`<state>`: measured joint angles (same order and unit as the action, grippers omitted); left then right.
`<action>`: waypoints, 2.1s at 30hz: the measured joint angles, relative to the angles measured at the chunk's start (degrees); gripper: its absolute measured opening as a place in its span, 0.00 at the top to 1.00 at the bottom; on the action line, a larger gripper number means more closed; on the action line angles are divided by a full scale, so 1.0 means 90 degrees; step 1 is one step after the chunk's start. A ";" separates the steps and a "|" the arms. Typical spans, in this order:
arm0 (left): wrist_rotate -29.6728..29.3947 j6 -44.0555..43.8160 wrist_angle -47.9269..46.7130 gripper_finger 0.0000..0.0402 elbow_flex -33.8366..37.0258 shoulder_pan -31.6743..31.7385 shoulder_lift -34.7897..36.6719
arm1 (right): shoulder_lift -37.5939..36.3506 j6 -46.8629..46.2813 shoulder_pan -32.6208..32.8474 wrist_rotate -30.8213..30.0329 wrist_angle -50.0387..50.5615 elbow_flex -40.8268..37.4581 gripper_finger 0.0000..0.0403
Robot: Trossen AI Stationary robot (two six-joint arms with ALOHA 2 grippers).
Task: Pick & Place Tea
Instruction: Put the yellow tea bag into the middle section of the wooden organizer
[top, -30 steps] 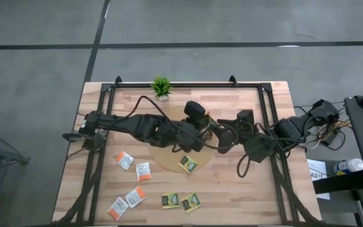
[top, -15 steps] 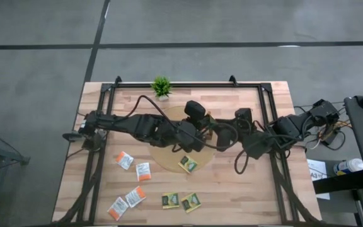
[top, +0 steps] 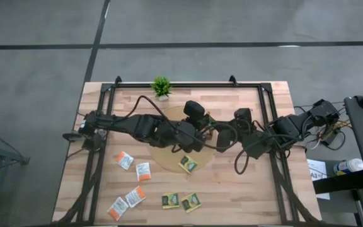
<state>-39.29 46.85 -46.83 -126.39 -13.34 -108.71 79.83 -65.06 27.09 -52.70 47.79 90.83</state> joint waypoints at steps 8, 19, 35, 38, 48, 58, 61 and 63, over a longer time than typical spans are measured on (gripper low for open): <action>0.0025 -0.0874 -0.0196 0.86 0.0000 0.0000 0.0000 | -0.0014 0.0208 0.0000 0.0085 0.0000 0.0000 0.96; 0.0076 -0.2142 -0.1143 0.48 -0.0437 0.0007 0.0252 | -0.0083 0.0598 0.0012 0.0290 -0.0028 0.0002 0.97; 0.3319 -0.4542 -0.1139 0.45 -0.0515 0.0506 0.1156 | -0.0151 0.2300 0.0017 0.0933 -0.0191 0.0002 0.97; 0.3870 -0.4917 -0.1134 0.45 -0.0515 0.0627 0.1168 | -0.0151 0.2965 0.0024 0.1118 -0.0513 0.0002 0.97; 0.4478 -0.5517 -0.0963 0.45 -0.0512 0.0818 0.1149 | -0.0151 0.4087 0.0049 0.1255 -0.1260 0.0002 0.97; 0.4590 -0.5761 -0.0903 0.45 -0.0414 0.0818 0.1146 | -0.0151 0.5022 0.0118 0.1384 -0.2166 0.0002 0.97; 0.4591 -0.5831 -0.0898 0.45 -0.0406 0.0816 0.1141 | -0.0151 0.5182 0.0115 0.1415 -0.2337 0.0002 0.97; 0.4637 -0.5875 -0.0809 0.45 -0.0406 0.0816 0.1141 | -0.0153 0.5185 0.0114 0.1415 -0.2341 0.0002 0.97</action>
<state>2.44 -6.02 -54.11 -130.04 -6.00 -98.43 78.46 -18.39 28.12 -39.97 26.72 90.85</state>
